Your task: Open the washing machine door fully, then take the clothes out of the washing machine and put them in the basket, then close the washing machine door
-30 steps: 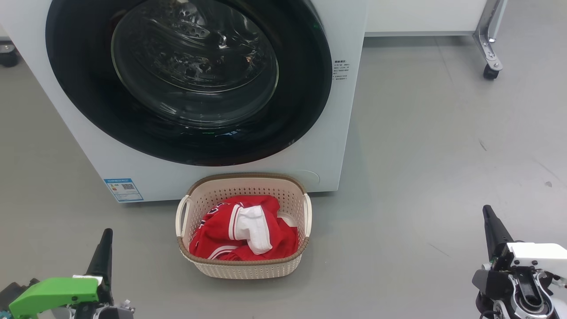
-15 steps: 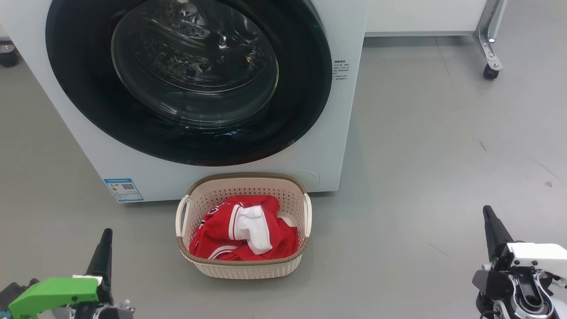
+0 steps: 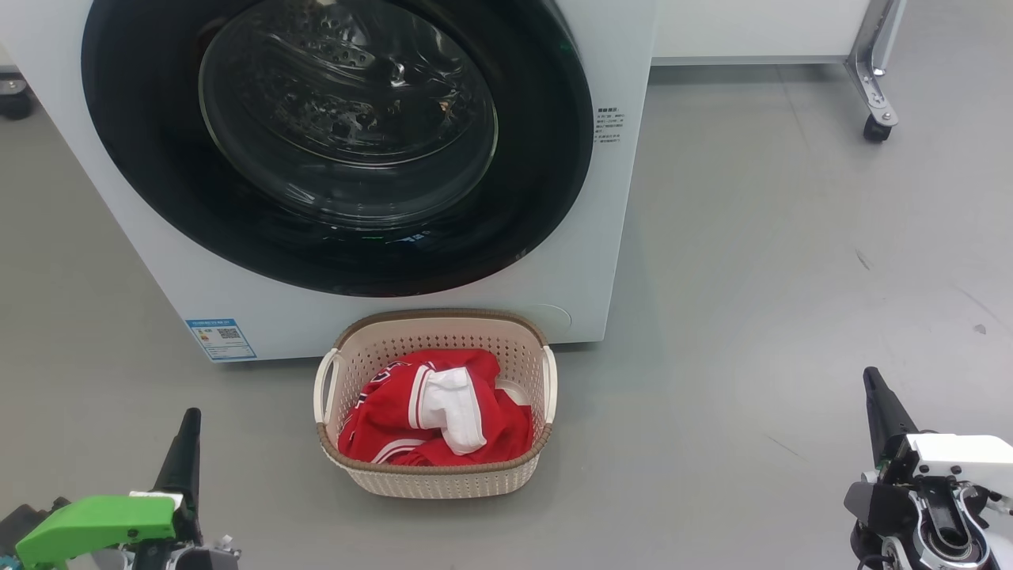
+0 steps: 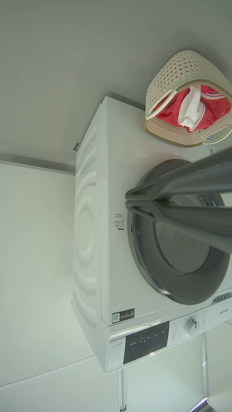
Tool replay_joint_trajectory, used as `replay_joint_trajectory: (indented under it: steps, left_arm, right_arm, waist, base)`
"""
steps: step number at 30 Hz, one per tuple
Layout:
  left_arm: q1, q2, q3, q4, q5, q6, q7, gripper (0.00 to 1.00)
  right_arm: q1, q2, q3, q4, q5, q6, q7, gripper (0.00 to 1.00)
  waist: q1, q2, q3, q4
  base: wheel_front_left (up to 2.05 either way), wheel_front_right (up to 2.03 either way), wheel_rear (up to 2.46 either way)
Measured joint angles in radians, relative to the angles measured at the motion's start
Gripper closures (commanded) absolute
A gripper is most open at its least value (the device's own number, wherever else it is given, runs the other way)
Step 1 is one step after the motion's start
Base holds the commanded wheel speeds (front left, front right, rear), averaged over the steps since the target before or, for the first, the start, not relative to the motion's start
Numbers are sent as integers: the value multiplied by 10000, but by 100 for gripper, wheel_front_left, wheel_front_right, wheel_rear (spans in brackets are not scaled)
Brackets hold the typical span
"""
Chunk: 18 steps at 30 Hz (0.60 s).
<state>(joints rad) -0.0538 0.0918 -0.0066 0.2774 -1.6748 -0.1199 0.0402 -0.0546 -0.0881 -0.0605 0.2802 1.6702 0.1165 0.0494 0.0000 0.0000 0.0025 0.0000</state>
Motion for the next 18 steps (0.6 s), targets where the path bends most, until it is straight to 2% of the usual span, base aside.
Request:
replay_joint_trajectory:
  steps: [18]
  left_arm:
    - [-7, -12, 17, -4, 0, 0, 27, 100]
  right_arm:
    - [-1, 6, -21, -4, -2, 52, 27, 100]
  waist:
    - [0, 0, 2, 0]
  base:
    - [0, 0, 0]
